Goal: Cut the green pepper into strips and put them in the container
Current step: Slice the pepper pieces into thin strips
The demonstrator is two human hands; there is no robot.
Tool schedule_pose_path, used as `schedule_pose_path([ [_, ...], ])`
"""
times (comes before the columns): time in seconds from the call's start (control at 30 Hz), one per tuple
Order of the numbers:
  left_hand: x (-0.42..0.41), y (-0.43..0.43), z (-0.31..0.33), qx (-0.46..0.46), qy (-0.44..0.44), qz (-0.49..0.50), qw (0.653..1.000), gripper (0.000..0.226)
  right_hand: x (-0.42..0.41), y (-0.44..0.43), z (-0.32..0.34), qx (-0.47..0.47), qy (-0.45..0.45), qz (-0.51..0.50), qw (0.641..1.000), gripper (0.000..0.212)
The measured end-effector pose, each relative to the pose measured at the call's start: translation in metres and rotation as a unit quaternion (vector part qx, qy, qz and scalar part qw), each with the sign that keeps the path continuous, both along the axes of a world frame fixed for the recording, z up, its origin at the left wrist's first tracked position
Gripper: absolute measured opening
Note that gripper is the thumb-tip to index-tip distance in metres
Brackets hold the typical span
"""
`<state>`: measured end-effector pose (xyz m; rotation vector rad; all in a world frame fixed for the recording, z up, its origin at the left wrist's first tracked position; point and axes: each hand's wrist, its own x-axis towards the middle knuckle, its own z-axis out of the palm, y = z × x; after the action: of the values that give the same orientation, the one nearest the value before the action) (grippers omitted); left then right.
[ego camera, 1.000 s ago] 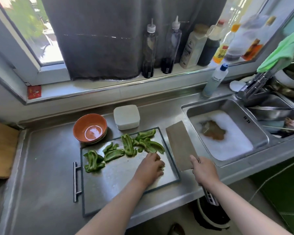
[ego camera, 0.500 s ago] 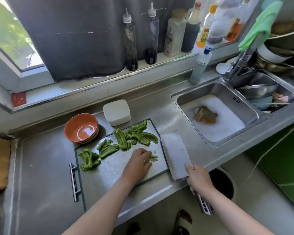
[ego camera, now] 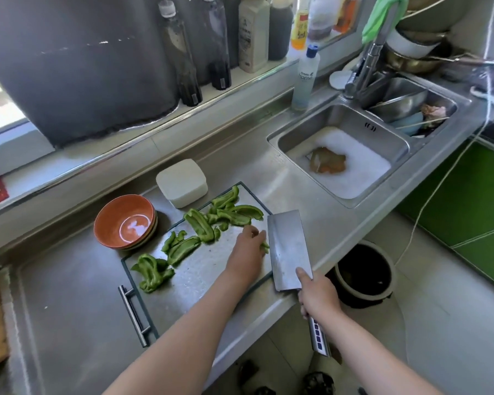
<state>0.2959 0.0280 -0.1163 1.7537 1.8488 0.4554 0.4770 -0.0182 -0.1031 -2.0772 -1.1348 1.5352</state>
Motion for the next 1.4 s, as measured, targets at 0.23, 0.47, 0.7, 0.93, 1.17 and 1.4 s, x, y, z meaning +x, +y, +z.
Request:
schedule_pose_path([
  [0.23,0.001,-0.009,-0.003,0.021,-0.049,0.038,0.998,0.026,0.009,-0.011,0.003,-0.014,0.004,0.022,1.000,0.031],
  [0.47,-0.005,-0.018,-0.011,0.037,-0.048,-0.001,0.998,0.047,0.015,-0.009,0.008,-0.012,0.002,0.040,0.999,0.035],
  [0.7,0.006,-0.029,-0.010,0.055,-0.155,0.150,0.975,0.042,0.002,-0.011,0.000,-0.033,0.000,0.068,0.997,0.038],
  [0.93,0.020,-0.018,-0.004,0.099,-0.106,0.053,0.988,0.033,0.013,-0.010,0.013,-0.051,0.073,0.019,0.996,0.037],
  [1.17,0.125,0.048,0.033,0.120,-0.080,-0.102,0.984,0.029,0.106,0.026,0.045,0.008,0.046,-0.060,0.997,0.034],
  [1.4,0.282,0.104,0.055,0.048,-0.140,-0.199,0.969,0.018,0.244,0.046,0.054,0.043,-0.013,-0.159,0.986,0.031],
])
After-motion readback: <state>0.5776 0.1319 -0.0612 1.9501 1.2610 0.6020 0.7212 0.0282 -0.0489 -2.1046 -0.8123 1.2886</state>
